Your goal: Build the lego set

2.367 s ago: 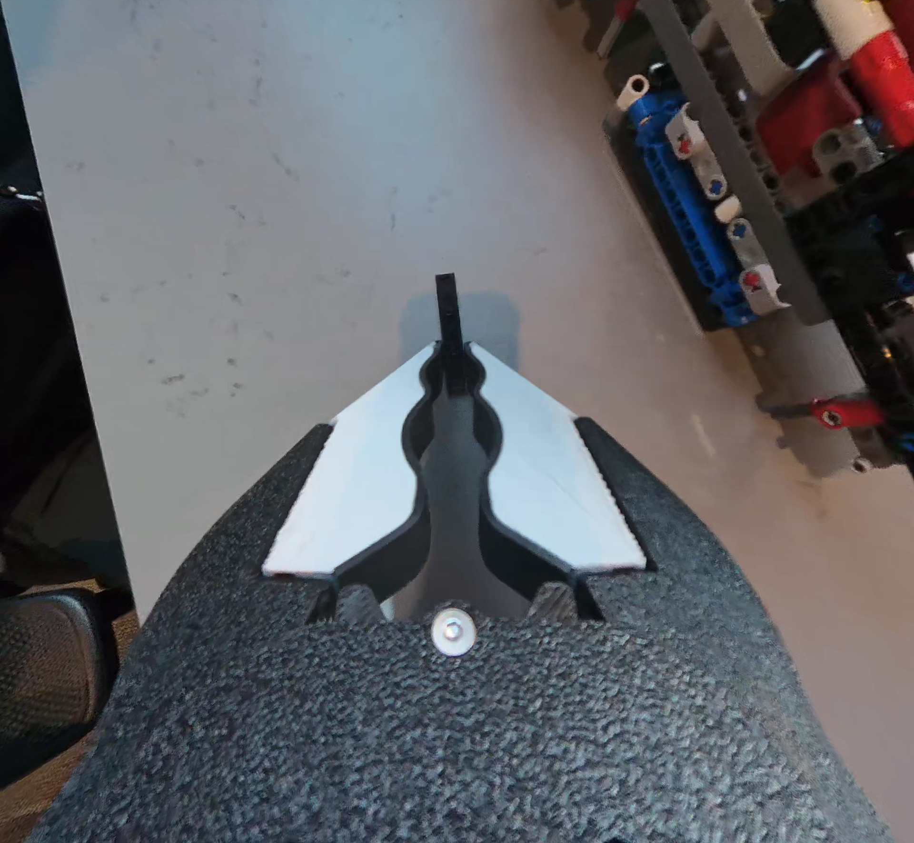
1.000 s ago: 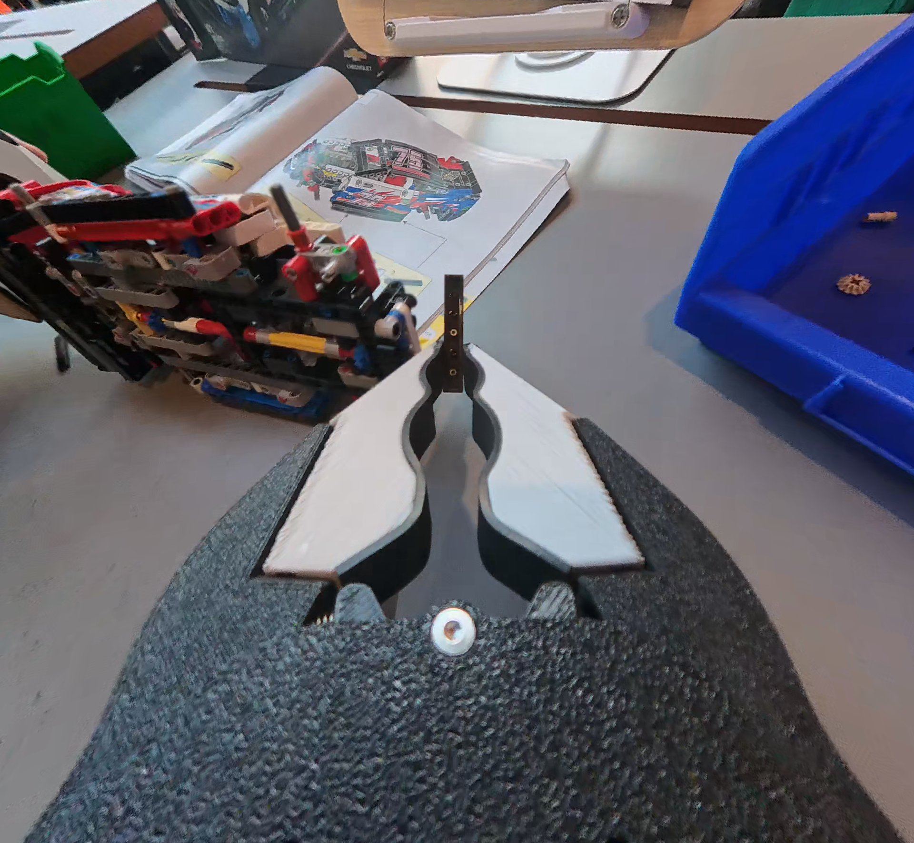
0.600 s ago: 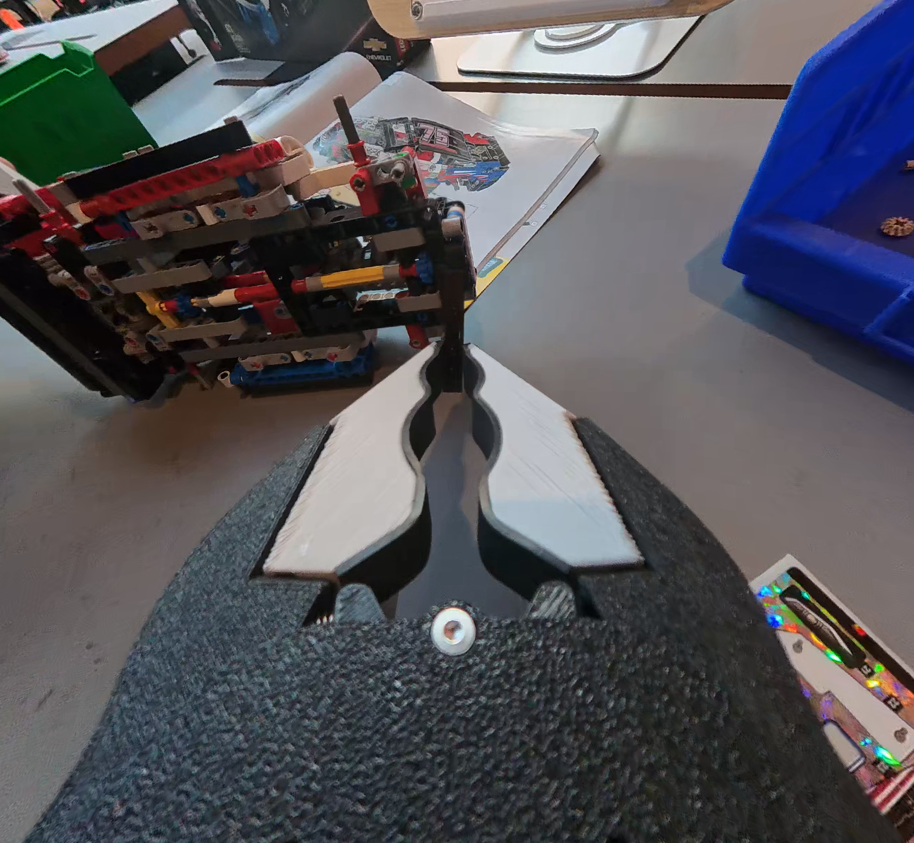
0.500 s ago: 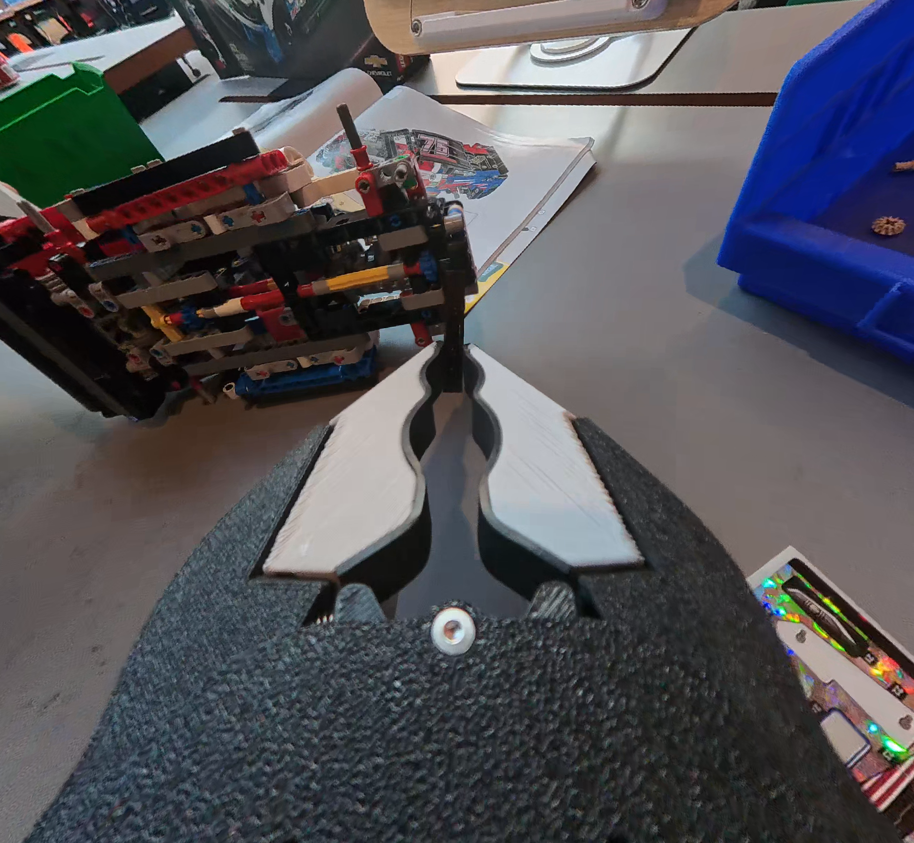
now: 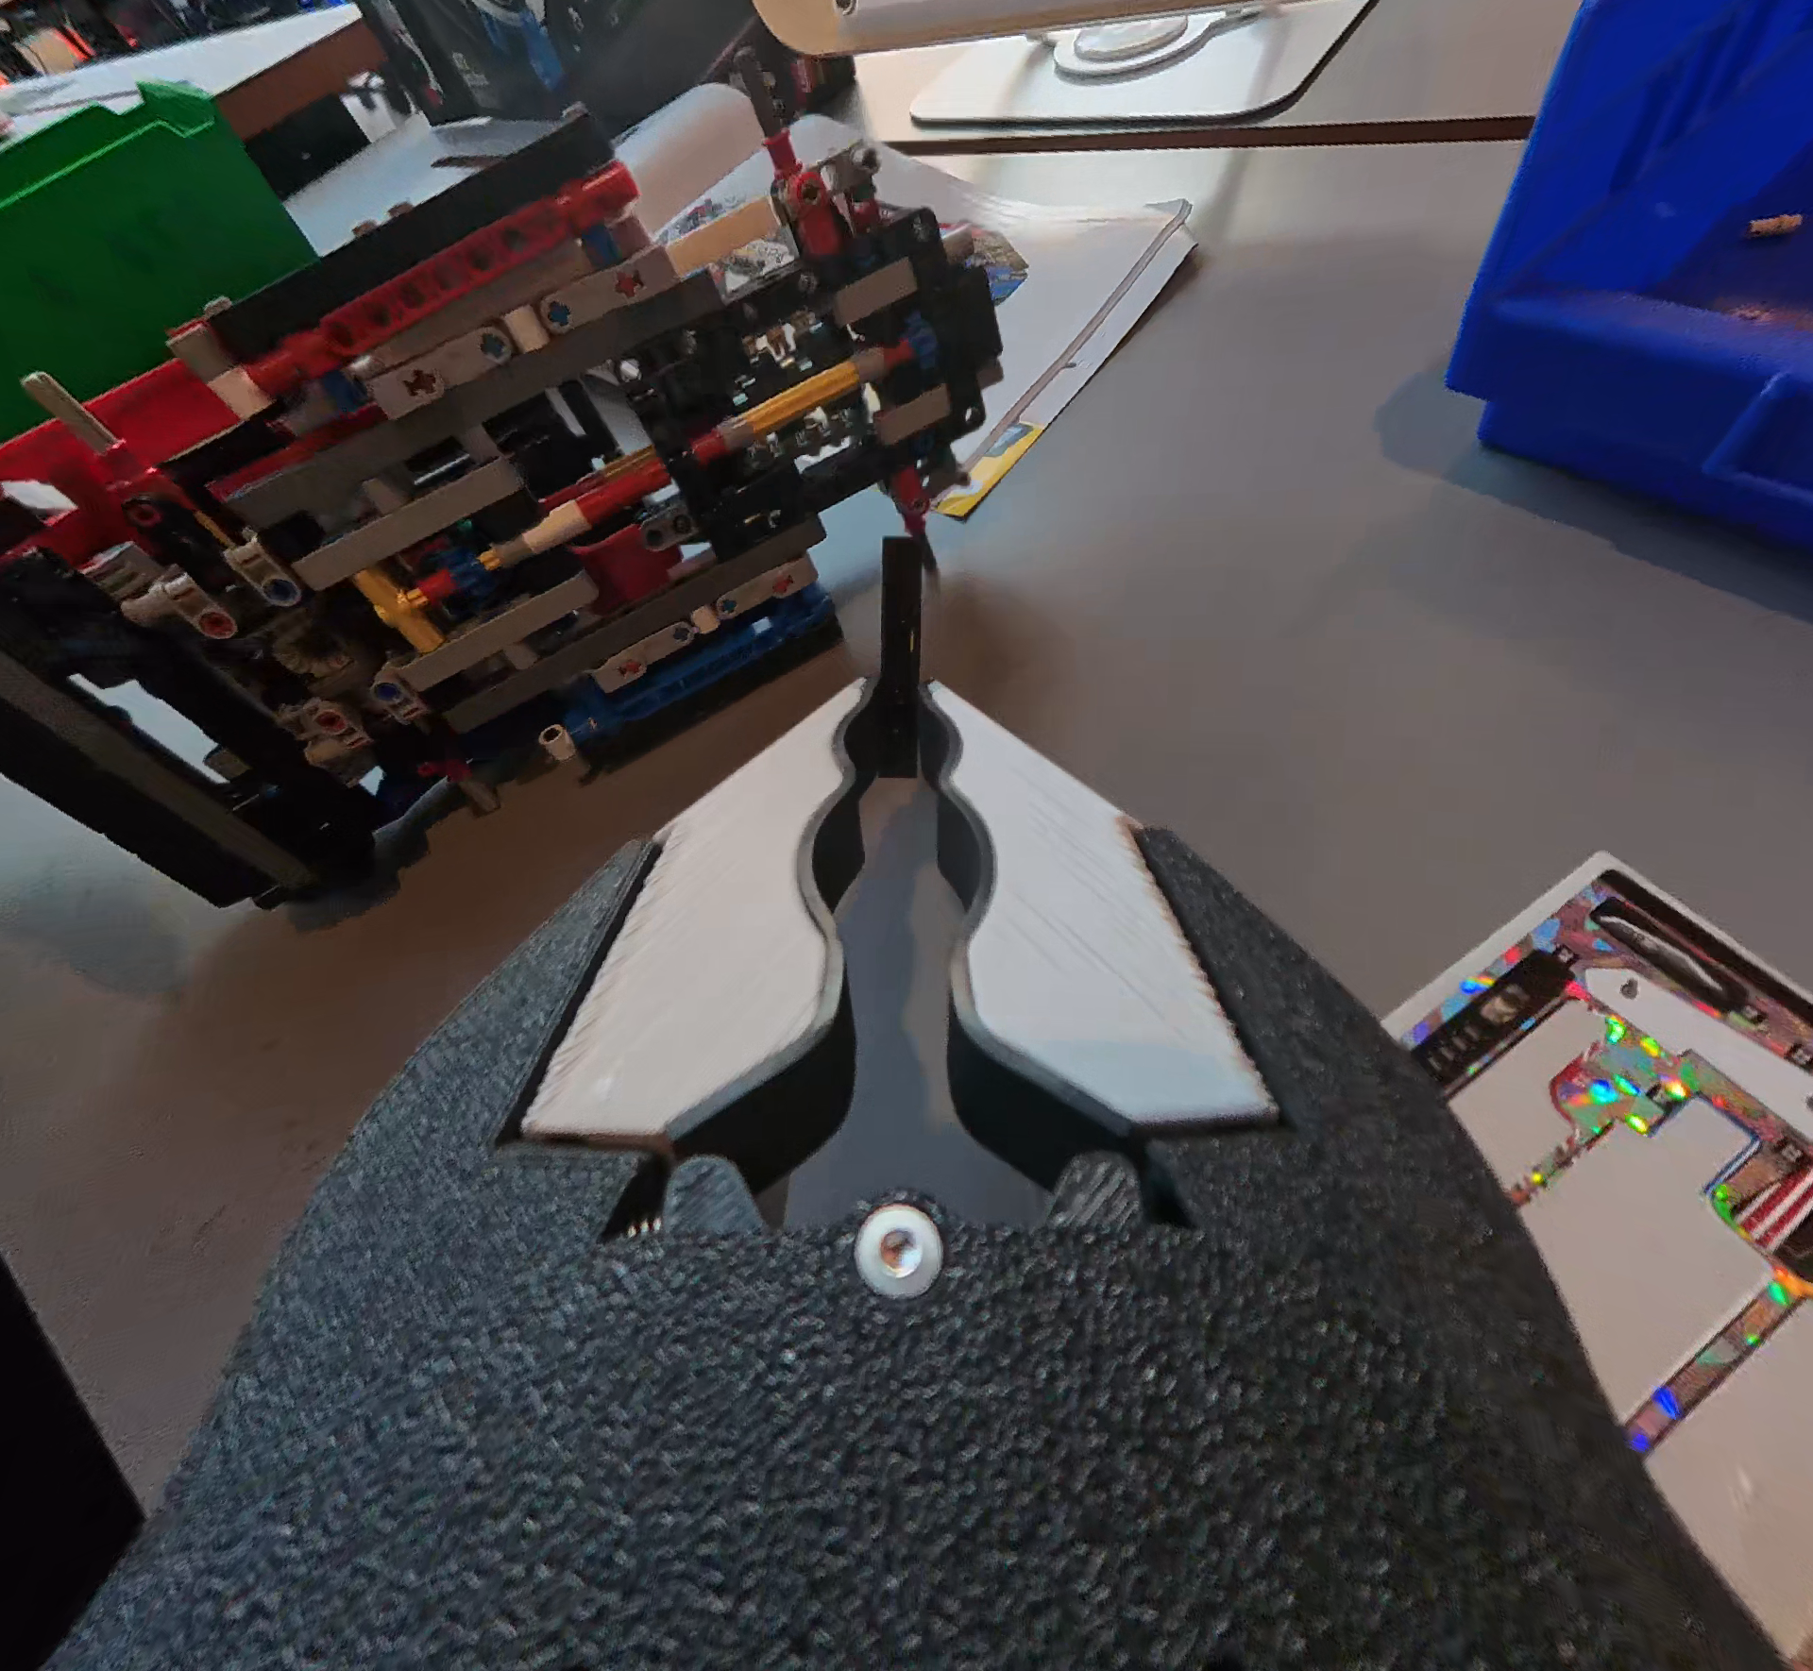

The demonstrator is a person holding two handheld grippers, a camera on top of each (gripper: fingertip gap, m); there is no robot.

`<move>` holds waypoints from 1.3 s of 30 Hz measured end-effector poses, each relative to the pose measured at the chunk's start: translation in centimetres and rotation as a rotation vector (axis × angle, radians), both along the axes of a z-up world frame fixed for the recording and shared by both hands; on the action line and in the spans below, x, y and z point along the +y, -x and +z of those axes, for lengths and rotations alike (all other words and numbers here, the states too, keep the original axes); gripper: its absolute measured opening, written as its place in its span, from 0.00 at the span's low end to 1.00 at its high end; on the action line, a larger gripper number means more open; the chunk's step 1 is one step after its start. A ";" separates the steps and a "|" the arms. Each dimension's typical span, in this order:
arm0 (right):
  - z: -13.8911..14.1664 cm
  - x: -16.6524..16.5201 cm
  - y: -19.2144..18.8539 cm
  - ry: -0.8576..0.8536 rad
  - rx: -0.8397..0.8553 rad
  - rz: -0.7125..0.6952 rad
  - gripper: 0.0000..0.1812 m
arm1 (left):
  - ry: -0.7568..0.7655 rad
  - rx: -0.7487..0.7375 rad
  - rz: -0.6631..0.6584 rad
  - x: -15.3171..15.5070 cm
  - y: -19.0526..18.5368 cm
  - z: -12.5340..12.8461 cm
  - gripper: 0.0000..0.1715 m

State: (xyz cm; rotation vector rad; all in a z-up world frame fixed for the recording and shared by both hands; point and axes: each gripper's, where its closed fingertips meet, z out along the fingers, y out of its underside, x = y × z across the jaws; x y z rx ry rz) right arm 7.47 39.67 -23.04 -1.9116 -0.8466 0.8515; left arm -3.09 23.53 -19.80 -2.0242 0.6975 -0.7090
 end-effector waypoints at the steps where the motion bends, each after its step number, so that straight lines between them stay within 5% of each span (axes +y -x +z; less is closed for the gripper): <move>1: -0.3 -0.3 -0.1 0.000 -0.014 0.001 0.03 | -0.009 0.033 -0.010 -0.2 -0.5 -0.4 0.57; 14: -1.3 -2.3 0.1 0.012 -0.079 0.044 0.03 | 0.023 0.154 -0.127 -1.0 -5.5 -5.6 0.51; 20: -1.7 -1.8 -1.2 0.027 -0.095 0.029 0.03 | -0.141 0.398 -0.150 -0.4 -0.5 -5.3 0.51; 24: -1.3 -2.6 -2.5 0.029 -0.095 0.033 0.03 | -0.515 0.718 -0.144 4.4 6.2 0.8 0.55; 26: -1.7 -3.1 -3.1 0.033 -0.108 0.025 0.03 | -0.661 0.747 -0.213 6.8 7.0 4.4 0.53; 29: -2.2 -3.8 -3.8 0.044 -0.111 0.013 0.03 | -0.769 0.783 -0.409 9.2 6.1 6.5 0.54; 34: -1.5 -5.0 -4.3 0.042 -0.080 0.009 0.03 | -0.752 0.967 -0.614 12.9 5.5 3.1 0.60; 39: -1.1 -6.9 -4.1 0.033 -0.079 0.048 0.03 | -0.739 1.084 -0.689 16.3 6.2 0.7 0.48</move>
